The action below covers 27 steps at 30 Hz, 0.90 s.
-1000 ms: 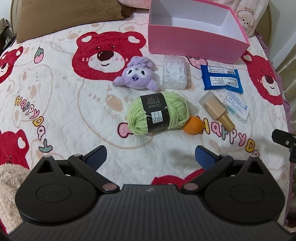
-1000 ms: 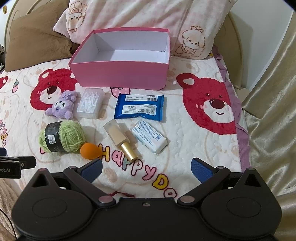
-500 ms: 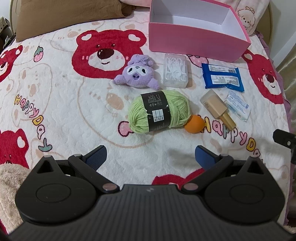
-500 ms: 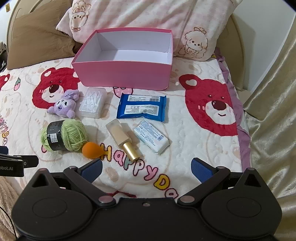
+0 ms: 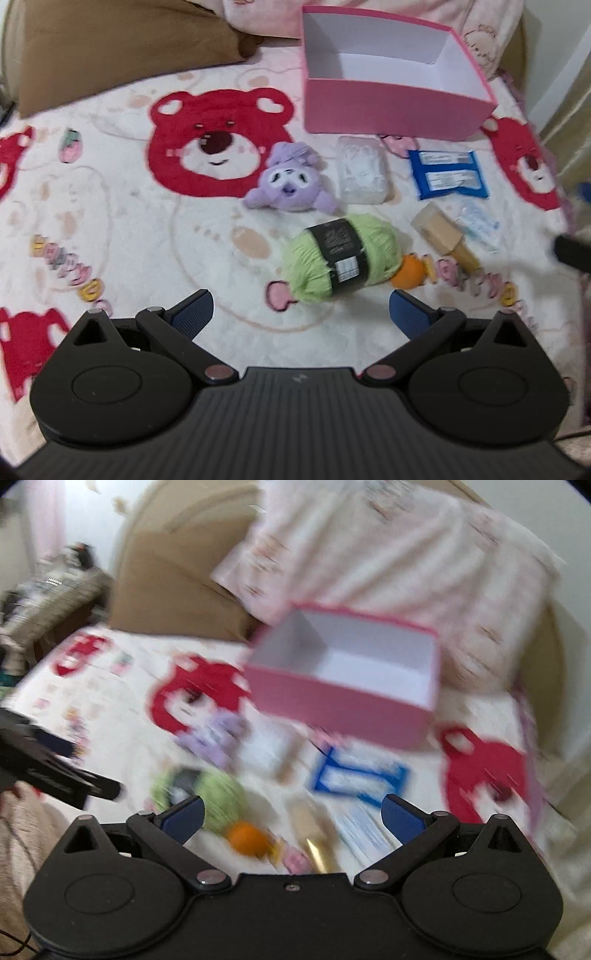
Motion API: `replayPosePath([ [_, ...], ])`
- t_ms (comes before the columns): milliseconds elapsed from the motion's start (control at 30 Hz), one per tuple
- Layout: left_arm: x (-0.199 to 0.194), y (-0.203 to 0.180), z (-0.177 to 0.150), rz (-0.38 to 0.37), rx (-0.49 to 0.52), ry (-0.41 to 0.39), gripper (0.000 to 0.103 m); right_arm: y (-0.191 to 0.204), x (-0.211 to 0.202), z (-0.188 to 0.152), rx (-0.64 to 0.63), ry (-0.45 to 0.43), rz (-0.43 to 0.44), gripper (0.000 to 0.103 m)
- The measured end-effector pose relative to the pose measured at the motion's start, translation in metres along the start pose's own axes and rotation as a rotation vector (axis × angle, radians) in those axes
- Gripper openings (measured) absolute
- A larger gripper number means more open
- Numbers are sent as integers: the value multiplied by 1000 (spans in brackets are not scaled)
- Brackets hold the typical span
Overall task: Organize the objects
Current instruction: 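Reach the left tool to the green yarn ball and close on it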
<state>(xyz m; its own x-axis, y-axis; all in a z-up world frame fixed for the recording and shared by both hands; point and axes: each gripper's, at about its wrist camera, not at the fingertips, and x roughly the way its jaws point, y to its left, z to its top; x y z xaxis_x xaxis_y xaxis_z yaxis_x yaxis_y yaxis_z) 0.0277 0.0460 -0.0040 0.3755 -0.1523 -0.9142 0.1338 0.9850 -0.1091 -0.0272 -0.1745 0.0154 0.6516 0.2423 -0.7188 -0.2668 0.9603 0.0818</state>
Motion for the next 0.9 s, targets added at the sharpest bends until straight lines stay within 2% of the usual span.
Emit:
replayPosePath([
  [67, 7, 6, 6, -32, -21, 0, 103, 6, 21, -1, -1, 33, 63, 103],
  [167, 22, 5, 15, -21, 1, -14, 103, 17, 52, -8, -15, 74, 132, 103],
  [267, 38, 3, 22, -10, 29, -25, 100, 32, 67, -15, -89, 54, 165, 103],
  [367, 53, 3, 25, 2, 19, -43, 100, 51, 83, -18, -196, 64, 175, 102],
  [433, 63, 7, 24, -20, 6, -37, 99, 56, 90, -22, -234, 58, 167, 102],
  [533, 76, 13, 18, -62, -16, -29, 89, 62, 103, -29, -292, 55, 138, 102],
  [600, 81, 19, 14, -80, -51, -40, 78, 60, 113, -32, -259, 52, 170, 103],
  [667, 87, 22, 11, -118, -64, -35, 76, 51, 122, -33, -167, 81, 224, 103],
  [733, 92, 24, 8, -158, -74, -46, 76, 51, 131, -35, -160, 95, 210, 103],
  [800, 94, 23, 5, -184, -79, -69, 69, 49, 137, -37, -161, 94, 206, 103],
  [900, 95, 22, 2, -207, -77, -95, 65, 48, 151, -39, -141, 124, 219, 103],
])
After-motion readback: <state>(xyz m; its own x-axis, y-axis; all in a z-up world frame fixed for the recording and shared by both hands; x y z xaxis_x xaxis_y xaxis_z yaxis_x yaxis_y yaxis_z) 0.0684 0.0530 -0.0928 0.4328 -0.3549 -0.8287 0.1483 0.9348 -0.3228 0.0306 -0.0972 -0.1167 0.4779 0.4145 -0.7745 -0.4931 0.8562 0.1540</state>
